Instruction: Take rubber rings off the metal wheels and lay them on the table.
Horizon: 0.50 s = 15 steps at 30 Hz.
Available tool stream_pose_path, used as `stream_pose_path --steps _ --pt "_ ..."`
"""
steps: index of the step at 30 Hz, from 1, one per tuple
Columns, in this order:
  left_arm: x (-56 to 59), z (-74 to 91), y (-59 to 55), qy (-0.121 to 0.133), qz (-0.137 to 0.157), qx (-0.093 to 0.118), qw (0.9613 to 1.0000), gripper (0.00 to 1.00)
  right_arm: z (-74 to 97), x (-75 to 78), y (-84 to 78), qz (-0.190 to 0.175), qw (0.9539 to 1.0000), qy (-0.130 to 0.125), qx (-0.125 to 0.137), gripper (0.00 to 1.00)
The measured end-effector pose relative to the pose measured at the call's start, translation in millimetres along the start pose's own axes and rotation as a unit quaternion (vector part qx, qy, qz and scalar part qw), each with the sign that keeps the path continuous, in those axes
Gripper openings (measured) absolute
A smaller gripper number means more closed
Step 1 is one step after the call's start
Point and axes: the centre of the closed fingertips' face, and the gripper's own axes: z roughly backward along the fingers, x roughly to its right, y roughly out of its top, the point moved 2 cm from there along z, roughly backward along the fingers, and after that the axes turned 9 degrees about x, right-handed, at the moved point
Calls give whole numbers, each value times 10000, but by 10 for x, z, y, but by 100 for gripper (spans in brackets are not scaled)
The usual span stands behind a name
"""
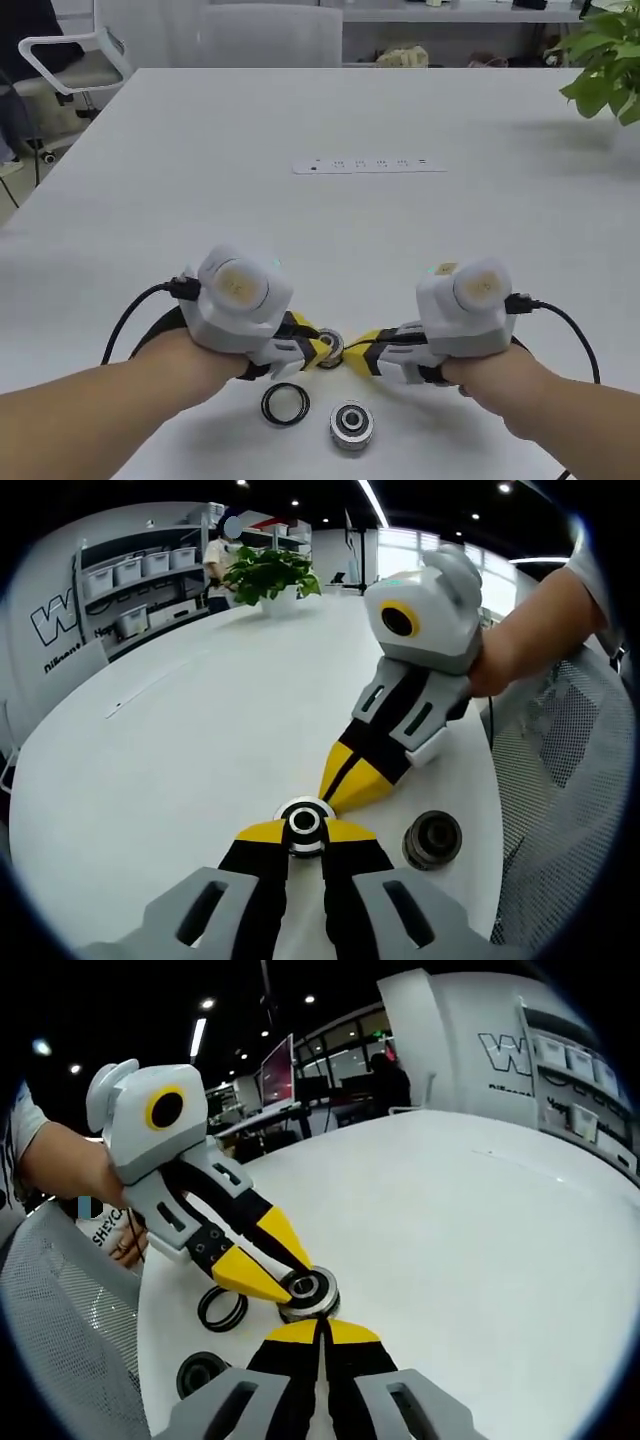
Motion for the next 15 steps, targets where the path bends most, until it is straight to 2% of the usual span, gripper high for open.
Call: stream_pose_path --steps 8,11,15 --pt "4 7 -2 24 7 24 10000 8 14 45 24 -411 9989 -132 155 0" --pt "5 8 -2 31 9 22 10000 8 19 77 88 -729 9964 -206 382 0" --pt "2 8 -4 30 9 16 10000 8 14 74 105 -811 9955 -227 435 0"
